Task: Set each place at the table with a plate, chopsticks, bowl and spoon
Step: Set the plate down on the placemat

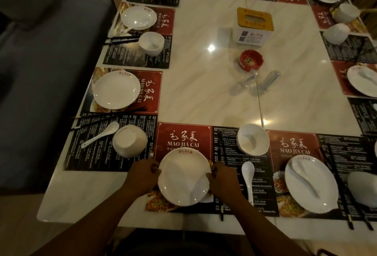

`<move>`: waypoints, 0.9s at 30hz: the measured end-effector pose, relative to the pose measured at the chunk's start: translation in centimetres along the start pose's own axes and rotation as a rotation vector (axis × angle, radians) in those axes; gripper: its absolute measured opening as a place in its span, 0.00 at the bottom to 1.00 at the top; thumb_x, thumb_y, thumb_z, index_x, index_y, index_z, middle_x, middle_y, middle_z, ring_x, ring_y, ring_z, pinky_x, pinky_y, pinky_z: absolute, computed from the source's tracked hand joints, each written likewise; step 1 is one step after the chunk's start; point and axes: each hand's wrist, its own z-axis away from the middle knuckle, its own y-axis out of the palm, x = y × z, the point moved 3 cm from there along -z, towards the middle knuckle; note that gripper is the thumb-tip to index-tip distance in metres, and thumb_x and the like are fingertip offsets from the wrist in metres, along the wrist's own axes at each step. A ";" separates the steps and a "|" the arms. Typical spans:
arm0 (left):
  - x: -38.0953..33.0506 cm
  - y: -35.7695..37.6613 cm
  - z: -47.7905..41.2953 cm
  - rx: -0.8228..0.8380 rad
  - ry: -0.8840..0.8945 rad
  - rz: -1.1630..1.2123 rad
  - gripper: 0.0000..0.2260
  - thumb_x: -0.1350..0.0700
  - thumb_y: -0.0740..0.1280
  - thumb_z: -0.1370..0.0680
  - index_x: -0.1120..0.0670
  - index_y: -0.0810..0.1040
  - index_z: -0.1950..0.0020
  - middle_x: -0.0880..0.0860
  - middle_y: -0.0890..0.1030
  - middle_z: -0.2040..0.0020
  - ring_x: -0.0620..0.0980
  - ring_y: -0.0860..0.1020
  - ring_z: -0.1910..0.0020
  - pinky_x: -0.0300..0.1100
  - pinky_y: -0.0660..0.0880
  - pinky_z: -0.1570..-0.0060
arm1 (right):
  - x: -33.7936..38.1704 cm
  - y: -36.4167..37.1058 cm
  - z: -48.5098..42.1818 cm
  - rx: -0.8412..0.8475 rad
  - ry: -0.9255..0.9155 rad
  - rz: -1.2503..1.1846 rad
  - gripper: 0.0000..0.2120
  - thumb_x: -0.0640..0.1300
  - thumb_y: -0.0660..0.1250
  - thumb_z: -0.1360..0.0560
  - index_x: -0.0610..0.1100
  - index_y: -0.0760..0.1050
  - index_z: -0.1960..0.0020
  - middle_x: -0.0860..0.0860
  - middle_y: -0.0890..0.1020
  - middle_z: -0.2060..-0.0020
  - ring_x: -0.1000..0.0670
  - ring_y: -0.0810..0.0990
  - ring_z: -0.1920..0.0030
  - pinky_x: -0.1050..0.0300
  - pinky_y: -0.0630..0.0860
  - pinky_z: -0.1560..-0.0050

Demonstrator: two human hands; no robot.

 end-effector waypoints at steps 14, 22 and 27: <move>0.3 -0.7 -1.2 0.117 0.073 -0.076 0.06 0.52 0.72 0.25 0.51 0.84 0.51 0.44 0.83 0.63 0.41 0.82 0.63 0.45 0.82 0.55 | 0.0 -0.1 1.2 -0.153 0.068 -0.028 0.03 0.44 0.66 0.21 0.47 0.76 0.54 0.53 0.82 0.62 0.55 0.79 0.62 0.59 0.76 0.60; -2.8 -1.6 -1.2 -0.089 0.180 -0.126 0.05 0.53 0.70 0.23 0.51 0.82 0.49 0.47 0.83 0.56 0.44 0.79 0.59 0.42 0.79 0.55 | -1.8 0.1 2.5 -0.158 0.113 0.162 0.06 0.47 0.68 0.22 0.46 0.78 0.47 0.51 0.83 0.56 0.52 0.82 0.55 0.61 0.77 0.52; -5.3 -0.3 -1.1 -0.054 0.195 -0.004 0.07 0.53 0.71 0.23 0.51 0.84 0.47 0.46 0.84 0.54 0.38 0.77 0.60 0.33 0.76 0.55 | -1.1 -0.6 2.4 -0.160 0.146 0.127 0.04 0.47 0.68 0.23 0.47 0.76 0.54 0.53 0.81 0.60 0.53 0.81 0.59 0.65 0.71 0.60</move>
